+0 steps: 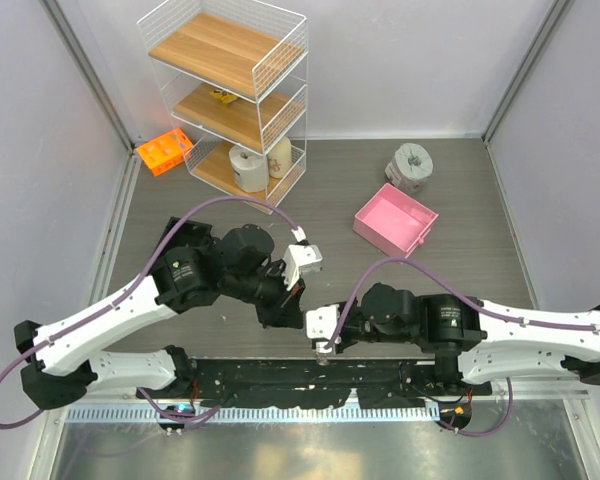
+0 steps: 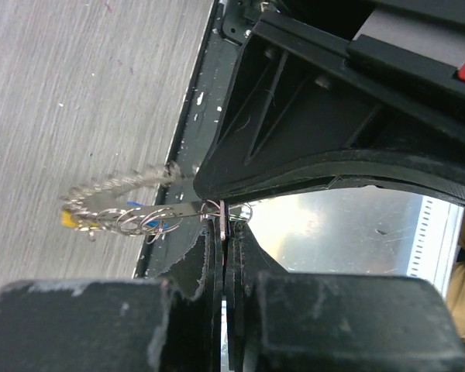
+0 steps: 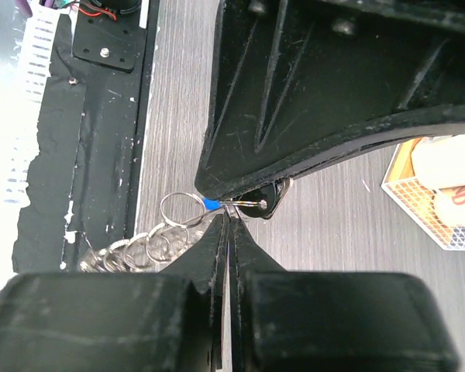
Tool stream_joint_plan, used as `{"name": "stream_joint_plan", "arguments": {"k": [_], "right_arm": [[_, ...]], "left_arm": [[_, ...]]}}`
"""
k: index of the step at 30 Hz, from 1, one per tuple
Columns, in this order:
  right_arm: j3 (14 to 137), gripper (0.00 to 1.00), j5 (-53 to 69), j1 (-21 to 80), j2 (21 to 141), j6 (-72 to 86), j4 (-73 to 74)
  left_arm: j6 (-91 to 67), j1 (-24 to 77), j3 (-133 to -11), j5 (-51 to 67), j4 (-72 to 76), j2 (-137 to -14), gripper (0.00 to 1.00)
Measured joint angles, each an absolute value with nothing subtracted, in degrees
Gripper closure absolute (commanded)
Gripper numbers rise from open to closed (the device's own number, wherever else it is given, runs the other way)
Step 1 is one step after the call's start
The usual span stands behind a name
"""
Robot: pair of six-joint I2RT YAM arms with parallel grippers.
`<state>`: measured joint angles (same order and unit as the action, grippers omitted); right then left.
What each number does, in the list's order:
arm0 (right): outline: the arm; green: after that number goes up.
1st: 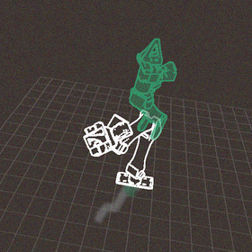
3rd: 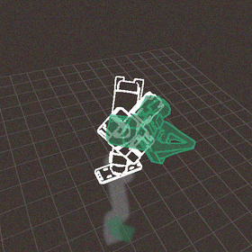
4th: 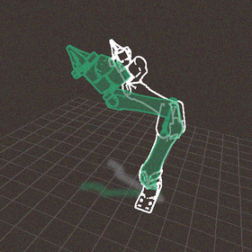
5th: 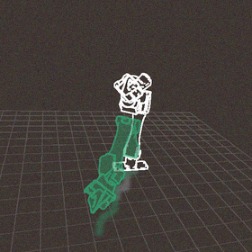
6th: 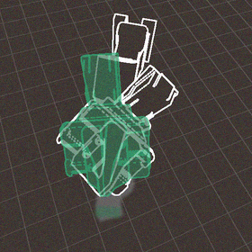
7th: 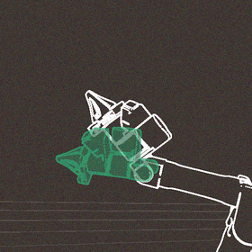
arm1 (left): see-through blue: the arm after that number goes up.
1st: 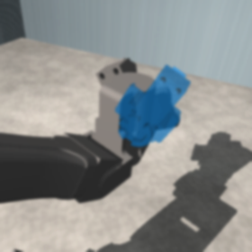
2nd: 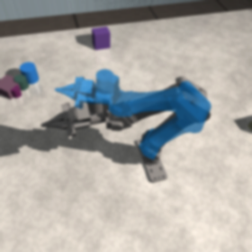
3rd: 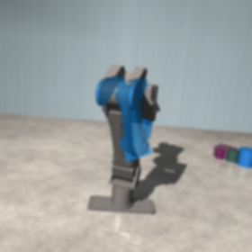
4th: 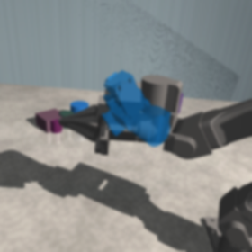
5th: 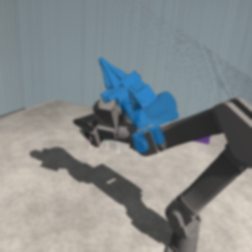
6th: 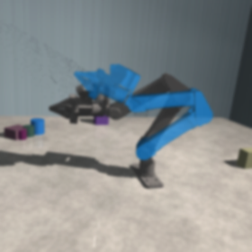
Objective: Remove the keys from the keyring
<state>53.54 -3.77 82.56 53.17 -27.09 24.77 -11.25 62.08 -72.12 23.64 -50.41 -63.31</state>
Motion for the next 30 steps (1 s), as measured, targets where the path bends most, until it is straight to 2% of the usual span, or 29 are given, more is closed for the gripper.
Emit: {"name": "stream_joint_plan", "arguments": {"k": [15,16,17,19,25,30], "right_arm": [[50.8,0.95,-12.8,88.6,52.9,-37.9,22.0],[50.1,0.91,-13.8,89.3,52.6,-39.4,20.8],[49.5,0.81,-14.5,89.7,52.3,-40.6,19.8],[47.5,0.74,-16.4,91.0,51.3,-42.9,17.2],[45.6,0.72,-19.0,92.2,49.7,-44.6,15.6],[43.3,0.70,-19.3,92.5,41.9,-42.5,12.3]], "left_arm": [[-20.2,56.2,-72.6,33.7,-51.8,-67.5,1.00],[-21.1,55.4,-72.5,34.6,-51.8,-67.5,1.00],[-22.2,54.8,-72.2,35.5,-51.7,-67.5,1.00],[-23.8,53.6,-71.5,37.3,-51.2,-67.5,1.00],[-25.1,52.0,-69.6,37.6,-49.0,-66.8,1.00],[-23.4,51.5,-69.1,37.5,-47.9,-64.2,1.00]]}}
